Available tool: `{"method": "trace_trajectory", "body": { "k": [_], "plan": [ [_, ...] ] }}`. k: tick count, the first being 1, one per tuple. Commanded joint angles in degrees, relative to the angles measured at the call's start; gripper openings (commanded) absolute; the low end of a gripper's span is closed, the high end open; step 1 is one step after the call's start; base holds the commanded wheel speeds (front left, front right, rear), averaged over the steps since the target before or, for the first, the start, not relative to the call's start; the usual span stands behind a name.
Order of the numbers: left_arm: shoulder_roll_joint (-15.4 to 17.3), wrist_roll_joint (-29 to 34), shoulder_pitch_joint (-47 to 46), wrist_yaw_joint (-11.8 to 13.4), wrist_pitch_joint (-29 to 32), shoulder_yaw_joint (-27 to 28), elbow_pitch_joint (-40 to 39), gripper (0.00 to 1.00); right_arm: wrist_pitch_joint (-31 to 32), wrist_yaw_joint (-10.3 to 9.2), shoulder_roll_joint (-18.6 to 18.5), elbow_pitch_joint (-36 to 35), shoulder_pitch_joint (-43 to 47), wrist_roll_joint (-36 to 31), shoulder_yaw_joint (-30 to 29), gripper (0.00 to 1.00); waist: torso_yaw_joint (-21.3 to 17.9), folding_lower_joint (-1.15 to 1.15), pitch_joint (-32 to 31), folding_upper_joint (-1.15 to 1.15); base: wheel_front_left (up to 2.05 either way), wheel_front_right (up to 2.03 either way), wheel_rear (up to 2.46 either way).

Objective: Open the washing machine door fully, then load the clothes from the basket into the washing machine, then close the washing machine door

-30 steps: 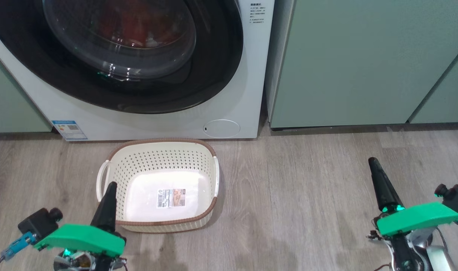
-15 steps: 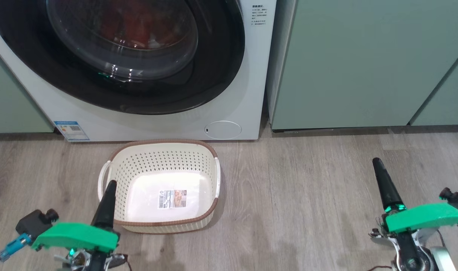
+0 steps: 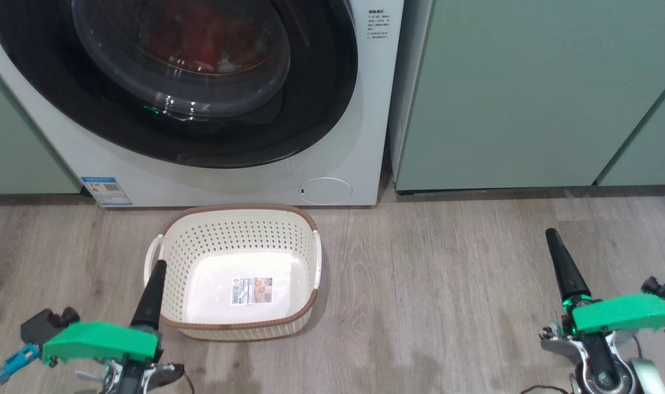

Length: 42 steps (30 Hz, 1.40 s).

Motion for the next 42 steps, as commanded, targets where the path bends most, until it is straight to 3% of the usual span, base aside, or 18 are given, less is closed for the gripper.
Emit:
{"method": "trace_trajectory", "body": {
  "k": [1, 32, 42],
  "plan": [
    [0.18, -1.91, -3.39, -0.81, 0.42, 2.17, -1.32, 0.0, 0.26, 0.0, -0.89, -1.42, -3.15, 1.92, 0.52, 0.0, 0.04, 0.0, -0.04, 0.0, 0.0, 0.0, 0.0],
    [-1.17, -21.33, -5.8, -3.5, 4.53, 5.73, 2.56, 0.0, 2.68, -0.01, -0.76, 2.04, -4.64, 20.95, -0.94, 0.0, 0.75, 0.0, -0.79, 0.0, 0.0, 0.0, 0.0],
    [-1.37, -21.4, -5.86, -3.54, 4.8, 6.03, 2.63, 0.0, 2.92, -0.01, -0.57, 2.11, -4.68, 21.02, -1.21, 0.0, 0.76, 0.0, -0.8, 0.0, 0.0, 0.0, 0.0]
  ]
}}
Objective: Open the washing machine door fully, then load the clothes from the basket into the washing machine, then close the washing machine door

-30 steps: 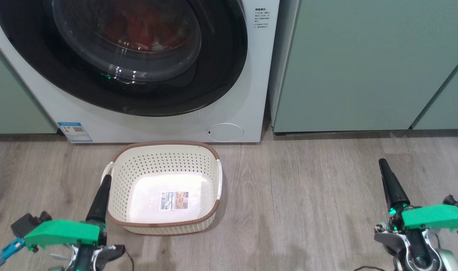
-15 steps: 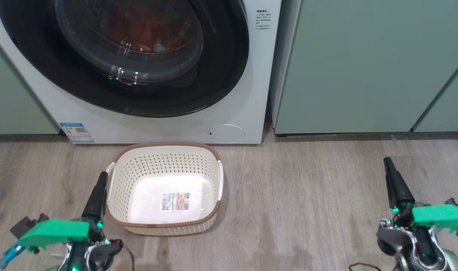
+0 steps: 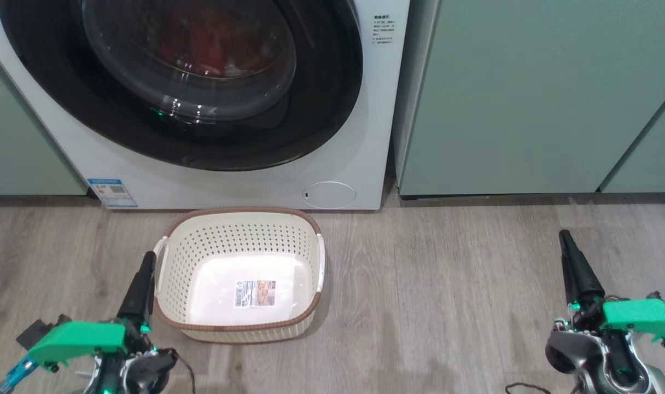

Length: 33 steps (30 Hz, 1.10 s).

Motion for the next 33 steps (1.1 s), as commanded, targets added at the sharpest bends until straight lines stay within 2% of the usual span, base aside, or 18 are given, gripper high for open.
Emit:
{"method": "trace_trajectory", "body": {
  "k": [1, 33],
  "plan": [
    [0.33, -0.13, -3.27, -0.54, 0.3, 2.17, -1.71, 0.0, 0.48, 0.0, -0.56, -1.85, -2.99, 0.18, 0.87, 0.0, 0.0, 0.0, 0.0, 0.0, 0.0, 0.0, 0.0],
    [-0.1, 0.37, -3.32, -0.54, 0.78, 2.77, -1.68, 0.0, 0.96, 0.0, -0.13, -1.8, -3.04, -0.33, 0.27, 0.0, 0.0, 0.0, 0.0, 0.0, 0.0, 0.0, 0.0]
  ]
}}
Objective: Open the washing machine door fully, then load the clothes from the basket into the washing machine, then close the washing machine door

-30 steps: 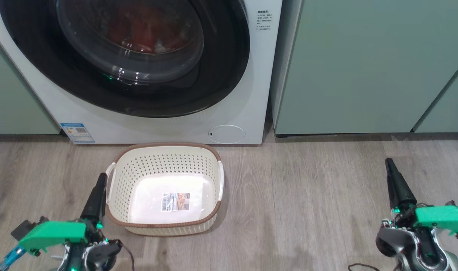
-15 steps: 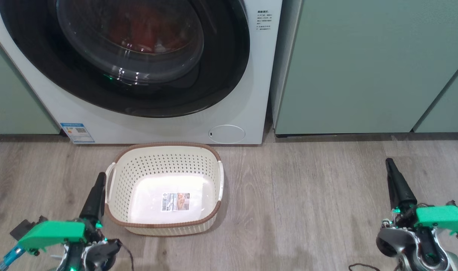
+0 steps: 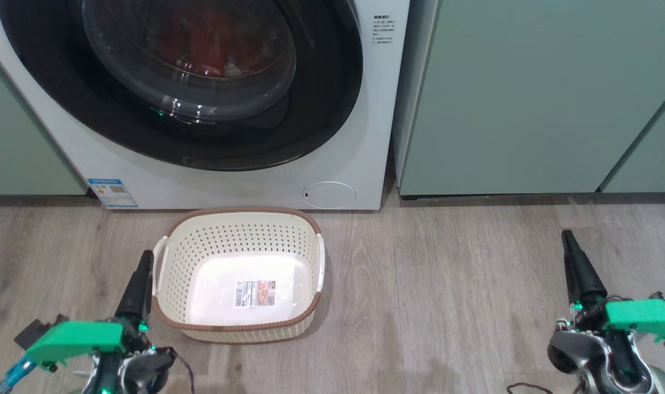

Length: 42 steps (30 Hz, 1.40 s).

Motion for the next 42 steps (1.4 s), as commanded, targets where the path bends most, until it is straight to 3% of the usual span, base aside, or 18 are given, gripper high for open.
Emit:
{"method": "trace_trajectory", "body": {
  "k": [1, 42],
  "plan": [
    [0.27, 0.36, -3.16, -0.53, 0.34, 1.91, -1.69, 0.0, 0.46, 0.0, -0.2, -1.83, -3.04, -0.23, 0.93, 0.0, 0.0, 0.0, 0.0, 0.0, 0.0, 0.0, 0.0],
    [-0.1, 0.8, -3.2, -0.53, 0.77, 2.43, -1.67, 0.0, 0.88, 0.0, 0.17, -1.79, -3.08, -0.67, 0.41, 0.0, 0.0, 0.0, 0.0, 0.0, 0.0, 0.0, 0.0]
  ]
}}
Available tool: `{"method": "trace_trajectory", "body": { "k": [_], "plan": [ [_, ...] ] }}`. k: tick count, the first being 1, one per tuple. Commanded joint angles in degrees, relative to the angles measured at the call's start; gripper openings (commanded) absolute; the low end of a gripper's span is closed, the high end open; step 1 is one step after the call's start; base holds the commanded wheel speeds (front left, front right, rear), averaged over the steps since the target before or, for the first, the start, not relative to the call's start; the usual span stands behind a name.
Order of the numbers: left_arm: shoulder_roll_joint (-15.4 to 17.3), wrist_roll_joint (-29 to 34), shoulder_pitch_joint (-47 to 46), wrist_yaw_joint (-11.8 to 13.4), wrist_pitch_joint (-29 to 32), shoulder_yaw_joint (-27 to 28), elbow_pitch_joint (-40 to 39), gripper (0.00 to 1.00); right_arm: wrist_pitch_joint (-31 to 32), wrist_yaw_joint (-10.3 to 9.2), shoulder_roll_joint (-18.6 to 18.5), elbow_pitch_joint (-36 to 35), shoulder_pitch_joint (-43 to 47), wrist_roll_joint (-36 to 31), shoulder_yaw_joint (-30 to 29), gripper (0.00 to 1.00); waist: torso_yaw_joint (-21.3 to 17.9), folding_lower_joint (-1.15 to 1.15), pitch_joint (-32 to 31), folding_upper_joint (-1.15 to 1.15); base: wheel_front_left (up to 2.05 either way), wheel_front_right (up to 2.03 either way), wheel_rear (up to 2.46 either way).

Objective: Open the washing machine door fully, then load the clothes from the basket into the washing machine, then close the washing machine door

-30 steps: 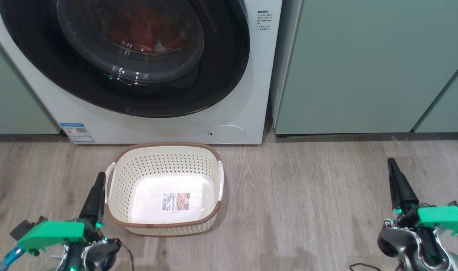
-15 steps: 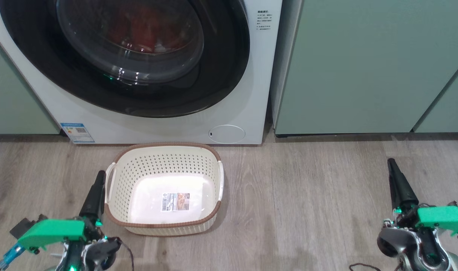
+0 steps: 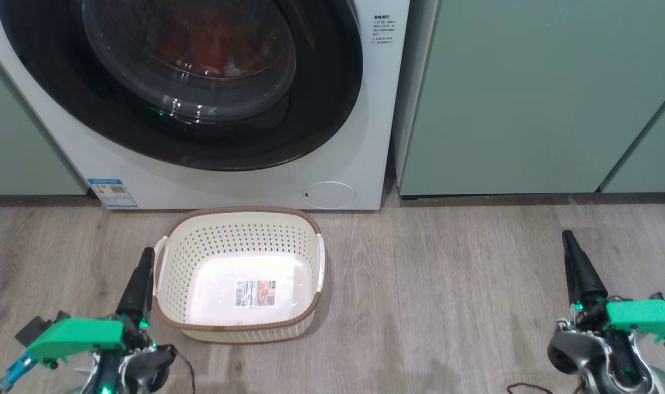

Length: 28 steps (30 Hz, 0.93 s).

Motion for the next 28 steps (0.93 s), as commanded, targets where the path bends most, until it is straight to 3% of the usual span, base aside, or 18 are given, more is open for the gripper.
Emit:
{"method": "trace_trajectory", "body": {
  "k": [1, 28],
  "plan": [
    [0.27, 0.46, -2.76, -0.53, 0.23, 2.03, -1.69, 0.0, 0.34, 0.0, -0.19, -1.82, -3.08, -0.52, 1.05, 0.0, 0.0, 0.0, 0.0, 0.0, 0.0, 0.0, 0.0],
    [0.1, 0.66, -2.78, -0.53, 0.42, 2.27, -1.68, 0.0, 0.53, 0.0, -0.02, -1.8, -3.11, -0.72, 0.81, 0.0, 0.0, 0.0, 0.0, 0.0, 0.0, 0.0, 0.0]
  ]
}}
